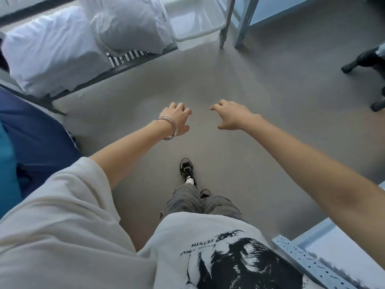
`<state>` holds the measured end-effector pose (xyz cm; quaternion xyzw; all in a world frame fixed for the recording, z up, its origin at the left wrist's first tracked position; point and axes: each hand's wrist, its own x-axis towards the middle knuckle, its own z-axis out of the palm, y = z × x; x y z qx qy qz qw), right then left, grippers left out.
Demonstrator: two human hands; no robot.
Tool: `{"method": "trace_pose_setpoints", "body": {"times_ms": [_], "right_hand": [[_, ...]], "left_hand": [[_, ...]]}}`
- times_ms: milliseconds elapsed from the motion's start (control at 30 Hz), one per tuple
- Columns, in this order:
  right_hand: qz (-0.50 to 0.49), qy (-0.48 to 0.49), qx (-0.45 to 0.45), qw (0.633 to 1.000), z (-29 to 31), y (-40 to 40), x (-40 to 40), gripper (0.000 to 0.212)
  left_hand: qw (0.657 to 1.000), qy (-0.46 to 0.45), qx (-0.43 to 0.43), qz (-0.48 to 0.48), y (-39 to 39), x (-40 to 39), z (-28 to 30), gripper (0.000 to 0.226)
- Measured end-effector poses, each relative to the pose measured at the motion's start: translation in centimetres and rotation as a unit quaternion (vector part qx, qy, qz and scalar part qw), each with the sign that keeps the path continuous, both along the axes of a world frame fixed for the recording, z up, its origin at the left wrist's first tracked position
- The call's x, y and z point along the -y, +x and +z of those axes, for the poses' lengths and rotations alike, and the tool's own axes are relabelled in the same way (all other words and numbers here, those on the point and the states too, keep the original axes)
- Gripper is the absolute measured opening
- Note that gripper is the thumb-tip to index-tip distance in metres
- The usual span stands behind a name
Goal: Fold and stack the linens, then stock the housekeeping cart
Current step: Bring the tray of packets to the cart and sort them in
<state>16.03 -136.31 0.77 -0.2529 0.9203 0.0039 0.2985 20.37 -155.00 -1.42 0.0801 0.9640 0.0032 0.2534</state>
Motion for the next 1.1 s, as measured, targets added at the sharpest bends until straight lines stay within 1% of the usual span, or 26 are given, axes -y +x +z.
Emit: {"method": "trace_pose_setpoints", "body": {"times_ms": [233, 467, 600, 800, 967, 1100], "right_hand": [[0.026, -0.012, -0.031, 0.999, 1.2, -11.0, 4.0, 0.065], [0.025, -0.021, -0.039, 0.999, 1.9, -20.8, 6.3, 0.065], [0.021, -0.021, -0.038, 0.999, 2.3, -26.2, 6.0, 0.065], [0.042, -0.014, -0.03, 0.999, 1.7, -34.1, 4.7, 0.065], [0.074, -0.001, -0.032, 0.997, 2.1, -41.6, 2.6, 0.065], [0.109, 0.009, -0.031, 0.994, 1.6, -45.8, 2.0, 0.064]], "left_hand": [[0.999, -0.006, -0.031, 0.032, -10.0, 3.6, 1.1, 0.054], [0.999, -0.002, -0.039, 0.03, -19.5, 5.4, 1.9, 0.052], [0.998, 0.002, -0.046, 0.03, -24.4, 5.6, 2.2, 0.051], [0.998, -0.016, -0.025, 0.047, -31.3, 5.0, 1.1, 0.052], [0.995, -0.012, -0.019, 0.098, -37.1, 2.9, 0.5, 0.053], [0.992, -0.007, -0.014, 0.125, -40.4, 1.3, -0.1, 0.05]]}}
